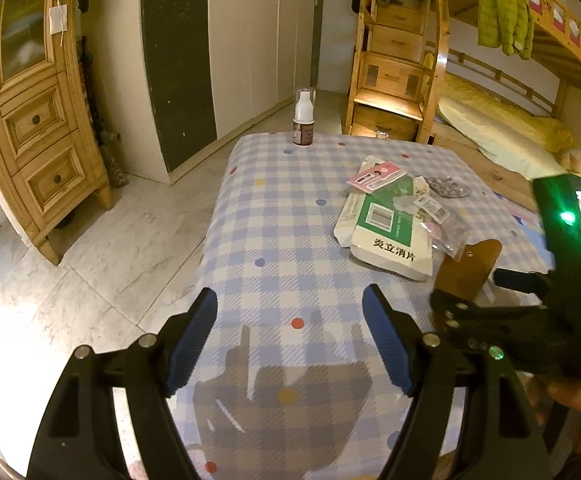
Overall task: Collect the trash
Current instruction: 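Return both tools to the table toward the brown leather sheath, then grasp the clear plastic bag with the right tool and lift it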
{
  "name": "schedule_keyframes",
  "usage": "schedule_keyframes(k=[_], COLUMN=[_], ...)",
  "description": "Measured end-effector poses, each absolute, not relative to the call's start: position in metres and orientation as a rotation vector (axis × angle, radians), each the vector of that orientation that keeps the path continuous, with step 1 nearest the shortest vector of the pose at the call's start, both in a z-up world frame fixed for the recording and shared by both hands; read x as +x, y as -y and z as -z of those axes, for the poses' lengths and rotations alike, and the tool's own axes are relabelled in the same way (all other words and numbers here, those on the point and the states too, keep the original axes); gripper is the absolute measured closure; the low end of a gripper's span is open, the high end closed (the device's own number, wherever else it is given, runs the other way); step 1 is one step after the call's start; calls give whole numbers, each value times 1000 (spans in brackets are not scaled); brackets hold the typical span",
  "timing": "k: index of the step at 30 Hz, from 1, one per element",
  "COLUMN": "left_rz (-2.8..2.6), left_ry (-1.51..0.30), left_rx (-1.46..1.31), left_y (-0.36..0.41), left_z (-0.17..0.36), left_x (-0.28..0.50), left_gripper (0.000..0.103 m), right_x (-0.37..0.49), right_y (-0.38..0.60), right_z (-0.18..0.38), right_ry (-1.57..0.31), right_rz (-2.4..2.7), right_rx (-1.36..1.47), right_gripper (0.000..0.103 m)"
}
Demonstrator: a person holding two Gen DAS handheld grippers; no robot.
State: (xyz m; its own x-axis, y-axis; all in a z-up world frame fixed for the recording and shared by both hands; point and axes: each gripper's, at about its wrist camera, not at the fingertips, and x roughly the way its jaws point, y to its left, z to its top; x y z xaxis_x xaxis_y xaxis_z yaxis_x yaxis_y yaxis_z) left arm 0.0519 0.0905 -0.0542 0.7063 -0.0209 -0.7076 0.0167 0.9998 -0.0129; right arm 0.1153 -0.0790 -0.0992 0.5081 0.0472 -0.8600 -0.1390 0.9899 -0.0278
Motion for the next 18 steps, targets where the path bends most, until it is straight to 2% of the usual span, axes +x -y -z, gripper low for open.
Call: schedule_keyframes(k=[4,8,10,18], left_rz=[17,18,19,3], left_ry=[-788,-786,-785,-788], left_rx=[0,1,6,20], left_y=[-90,-90,-89,-87], left_z=[55,56,55,49], left_x=[54,54,54,55], left_gripper=[30,30,30,30], right_x=[101,90,89,100], right_y=[100,134,141,141], right_z=[98,94,94,86], right_ry=[-1038,-1046,-1046,-996], right_rz=[-104,-58,-51,-78], right_rx=[-107,-80,-75,-67], right_gripper=[16,31,34,32])
